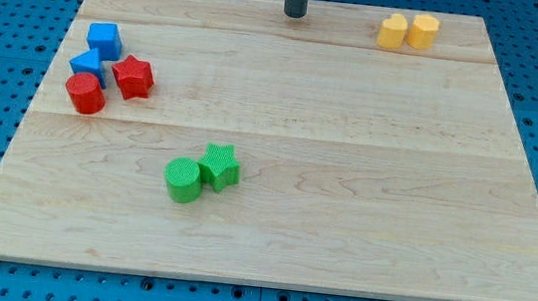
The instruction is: Move the arm to the top left of the board
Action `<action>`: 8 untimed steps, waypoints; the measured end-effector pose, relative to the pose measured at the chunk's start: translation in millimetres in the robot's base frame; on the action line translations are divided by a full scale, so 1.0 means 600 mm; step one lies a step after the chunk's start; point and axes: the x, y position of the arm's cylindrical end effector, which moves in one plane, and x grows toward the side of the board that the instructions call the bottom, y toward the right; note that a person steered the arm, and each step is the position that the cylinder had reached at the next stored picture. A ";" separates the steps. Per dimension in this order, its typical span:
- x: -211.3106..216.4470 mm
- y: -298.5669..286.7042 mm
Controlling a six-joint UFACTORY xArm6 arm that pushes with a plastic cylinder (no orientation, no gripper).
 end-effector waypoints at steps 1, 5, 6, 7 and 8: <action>0.002 0.005; 0.047 -0.103; 0.047 -0.176; 0.038 -0.176; 0.038 -0.191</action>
